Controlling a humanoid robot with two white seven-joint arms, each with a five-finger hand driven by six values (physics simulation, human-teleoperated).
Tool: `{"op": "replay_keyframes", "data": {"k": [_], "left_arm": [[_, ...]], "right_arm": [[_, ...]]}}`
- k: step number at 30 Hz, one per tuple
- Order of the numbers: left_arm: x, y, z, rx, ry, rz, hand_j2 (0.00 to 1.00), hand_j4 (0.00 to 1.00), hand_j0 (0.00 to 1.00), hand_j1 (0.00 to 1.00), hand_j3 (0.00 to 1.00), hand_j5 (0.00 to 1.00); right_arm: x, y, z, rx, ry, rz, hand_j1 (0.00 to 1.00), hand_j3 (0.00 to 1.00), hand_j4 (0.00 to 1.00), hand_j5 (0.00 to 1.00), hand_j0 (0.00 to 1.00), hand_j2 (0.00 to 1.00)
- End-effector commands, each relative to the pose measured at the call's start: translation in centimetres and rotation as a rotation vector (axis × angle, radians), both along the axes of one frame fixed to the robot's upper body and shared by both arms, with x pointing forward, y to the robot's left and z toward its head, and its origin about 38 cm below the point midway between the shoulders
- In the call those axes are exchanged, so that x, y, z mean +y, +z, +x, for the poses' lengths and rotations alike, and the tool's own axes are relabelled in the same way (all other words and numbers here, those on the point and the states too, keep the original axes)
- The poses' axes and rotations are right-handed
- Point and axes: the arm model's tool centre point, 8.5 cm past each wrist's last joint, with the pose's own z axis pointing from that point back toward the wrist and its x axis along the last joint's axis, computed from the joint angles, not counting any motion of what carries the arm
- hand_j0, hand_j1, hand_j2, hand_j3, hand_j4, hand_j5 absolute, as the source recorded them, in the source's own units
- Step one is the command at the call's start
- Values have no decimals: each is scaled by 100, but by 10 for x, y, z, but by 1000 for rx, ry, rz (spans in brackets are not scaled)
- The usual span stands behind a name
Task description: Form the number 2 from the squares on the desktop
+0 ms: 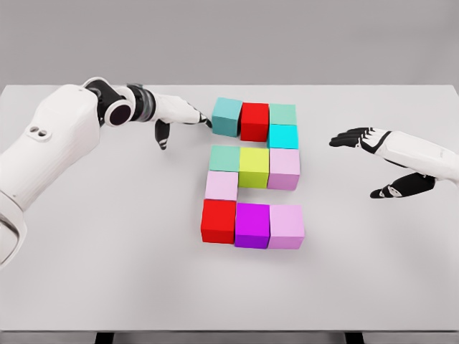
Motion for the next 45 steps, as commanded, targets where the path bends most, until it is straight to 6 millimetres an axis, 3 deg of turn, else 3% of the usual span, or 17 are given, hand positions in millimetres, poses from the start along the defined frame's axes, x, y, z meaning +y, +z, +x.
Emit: {"op": "replay_keyframes", "data": {"k": [1, 24, 27, 28, 29, 31, 33, 36, 38, 41, 45], "left_arm": [[0, 0, 0, 0, -1, -3, 100, 100, 100, 100, 100, 100], [8, 7, 5, -11, 35, -12, 100, 100, 100, 100, 100, 100], [12, 23, 9, -31, 39, -52, 100, 100, 100, 100, 100, 100], [27, 40, 13, -58, 66, -108, 100, 100, 100, 100, 100, 100], [39, 70, 8, -109, 14, -183, 100, 100, 100, 100, 100, 100], [71, 115, -9, -187, -99, -304, 100, 100, 100, 100, 100, 100], [109, 132, -26, -193, -85, -456, 100, 100, 100, 100, 100, 100], [152, 126, -64, -141, -48, -706, 100, 100, 100, 100, 100, 100], [175, 104, -90, -70, -7, -817, 100, 100, 100, 100, 100, 100], [190, 77, -101, -20, 46, -810, 100, 100, 100, 100, 100, 100], [195, 62, -107, 4, 71, -812, 100, 100, 100, 100, 100, 100]], "right_arm": [[-1, 1, 0, 3, -2, 6, 100, 100, 100, 100, 100, 100], [-5, 0, 2, 7, -17, 4, 100, 100, 100, 100, 100, 100], [-5, -1, 2, 8, -18, 4, 100, 100, 100, 100, 100, 100], [-5, -1, 2, 8, -18, 4, 100, 100, 100, 100, 100, 100], [-5, -1, 2, 8, -18, 4, 100, 100, 100, 100, 100, 100], [-5, -1, 2, 8, -18, 4, 100, 100, 100, 100, 100, 100], [-5, -1, 2, 8, -18, 4, 100, 100, 100, 100, 100, 100], [-6, -1, 2, 8, -19, 4, 100, 100, 100, 100, 100, 100], [-6, -1, 2, 8, -19, 4, 100, 100, 100, 100, 100, 100], [-7, -2, 3, 11, -23, 6, 100, 100, 100, 100, 100, 100], [-7, -2, 3, 11, -23, 4, 100, 100, 100, 100, 100, 100]]}}
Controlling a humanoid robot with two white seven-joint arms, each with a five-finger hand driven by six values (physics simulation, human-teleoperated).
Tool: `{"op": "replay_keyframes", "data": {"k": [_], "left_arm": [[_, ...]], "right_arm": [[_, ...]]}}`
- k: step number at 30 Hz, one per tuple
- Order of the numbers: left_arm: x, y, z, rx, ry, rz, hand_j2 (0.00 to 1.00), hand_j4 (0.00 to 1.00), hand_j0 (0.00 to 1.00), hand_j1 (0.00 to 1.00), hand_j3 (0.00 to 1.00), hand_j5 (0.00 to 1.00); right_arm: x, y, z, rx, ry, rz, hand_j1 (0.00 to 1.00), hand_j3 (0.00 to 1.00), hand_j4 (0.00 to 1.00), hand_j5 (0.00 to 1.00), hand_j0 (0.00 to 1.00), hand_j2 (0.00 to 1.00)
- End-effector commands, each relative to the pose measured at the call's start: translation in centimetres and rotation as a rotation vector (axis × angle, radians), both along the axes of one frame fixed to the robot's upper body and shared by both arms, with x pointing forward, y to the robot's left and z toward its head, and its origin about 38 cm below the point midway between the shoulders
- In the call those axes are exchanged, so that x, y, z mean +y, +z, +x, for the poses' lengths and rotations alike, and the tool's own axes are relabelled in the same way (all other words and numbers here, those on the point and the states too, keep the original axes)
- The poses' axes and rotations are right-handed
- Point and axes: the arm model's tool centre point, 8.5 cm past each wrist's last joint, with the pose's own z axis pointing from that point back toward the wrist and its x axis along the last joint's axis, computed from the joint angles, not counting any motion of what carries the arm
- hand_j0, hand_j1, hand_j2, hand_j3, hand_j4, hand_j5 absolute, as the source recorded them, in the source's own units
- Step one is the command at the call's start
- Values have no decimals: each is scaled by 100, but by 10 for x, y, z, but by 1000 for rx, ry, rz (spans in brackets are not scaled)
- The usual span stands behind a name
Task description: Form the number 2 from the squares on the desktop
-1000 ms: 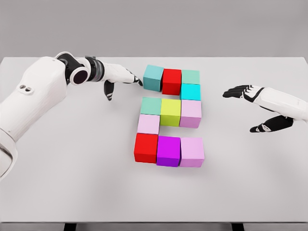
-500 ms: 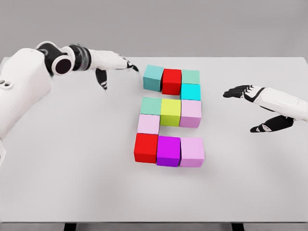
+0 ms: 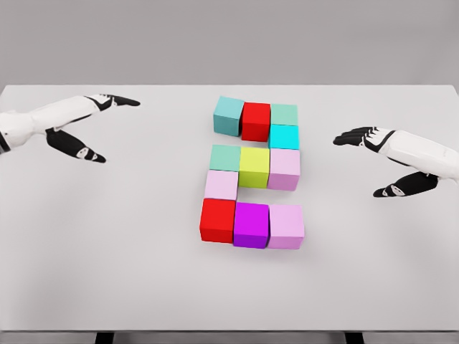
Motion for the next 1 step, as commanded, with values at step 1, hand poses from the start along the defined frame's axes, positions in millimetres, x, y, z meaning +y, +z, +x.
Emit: {"op": "replay_keyframes", "data": {"k": [1], "left_arm": [[4, 8, 0, -13, 7, -18, 100, 100, 100, 100, 100, 100]], "right_arm": [[0, 1, 0, 3, -2, 7, 100, 100, 100, 100, 100, 100]]}}
